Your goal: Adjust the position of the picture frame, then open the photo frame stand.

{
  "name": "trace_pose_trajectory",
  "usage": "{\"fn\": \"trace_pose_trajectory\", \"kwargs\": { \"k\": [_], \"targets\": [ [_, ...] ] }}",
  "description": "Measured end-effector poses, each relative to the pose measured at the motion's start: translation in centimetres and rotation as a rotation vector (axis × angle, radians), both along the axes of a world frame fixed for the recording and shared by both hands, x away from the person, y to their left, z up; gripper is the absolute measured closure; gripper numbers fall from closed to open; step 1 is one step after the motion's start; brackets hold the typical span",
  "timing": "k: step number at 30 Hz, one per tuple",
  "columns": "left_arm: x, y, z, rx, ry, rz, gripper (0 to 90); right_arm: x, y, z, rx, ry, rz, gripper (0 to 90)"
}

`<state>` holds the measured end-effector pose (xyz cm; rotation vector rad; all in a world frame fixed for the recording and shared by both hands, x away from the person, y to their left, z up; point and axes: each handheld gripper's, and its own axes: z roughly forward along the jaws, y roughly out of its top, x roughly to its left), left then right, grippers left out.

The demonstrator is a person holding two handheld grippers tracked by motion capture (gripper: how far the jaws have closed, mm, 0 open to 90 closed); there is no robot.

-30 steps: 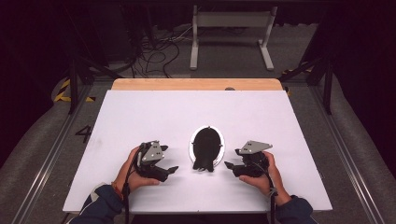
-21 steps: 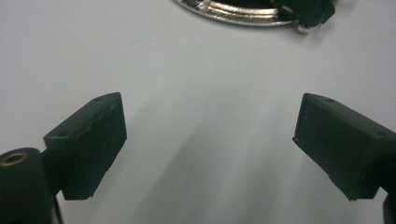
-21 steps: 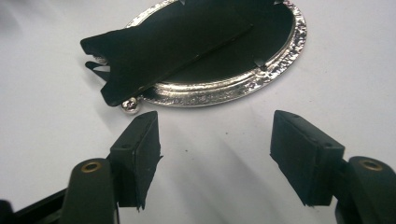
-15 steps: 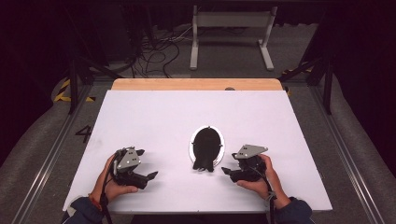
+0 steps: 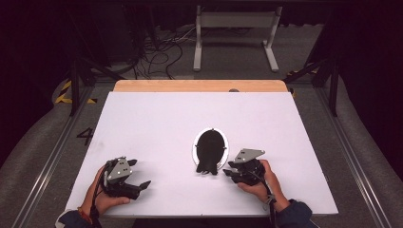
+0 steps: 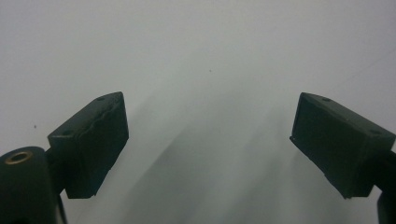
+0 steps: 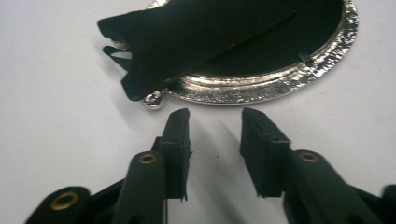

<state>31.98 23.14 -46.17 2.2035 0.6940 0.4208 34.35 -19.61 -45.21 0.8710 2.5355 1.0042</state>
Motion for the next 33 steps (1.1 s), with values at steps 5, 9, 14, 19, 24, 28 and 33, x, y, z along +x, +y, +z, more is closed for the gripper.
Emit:
{"fn": "trace_pose_trajectory", "kwargs": {
  "k": [5,9,14,19,24,28,33],
  "targets": [
    [-0.4,1.1,0.1,-0.030,-0.007,0.032,12.3,-0.1,0.4,0.1,0.003,0.022,0.032,66.0],
    [-0.4,2.3,0.4,-0.074,-0.027,0.071,12.9,-0.1,0.6,0.0,-0.005,0.024,0.035,65.7],
    [-0.2,2.8,0.3,-0.092,-0.032,0.078,14.1,-0.2,0.9,0.1,-0.010,0.036,0.051,63.3],
    [-0.4,2.7,0.3,-0.091,-0.041,0.079,14.7,-0.4,1.3,0.3,-0.037,0.038,0.080,66.0],
    [-0.3,2.6,0.1,-0.080,-0.029,0.073,14.5,-0.5,1.8,0.4,-0.056,0.053,0.104,66.1],
    [-0.4,2.6,0.0,-0.069,-0.023,0.077,14.3,-0.5,2.6,0.5,-0.072,0.058,0.127,66.0],
    [-0.5,2.6,-0.1,-0.065,-0.022,0.079,14.3,-0.2,3.2,0.6,-0.076,0.070,0.111,65.7]
  ]
}}
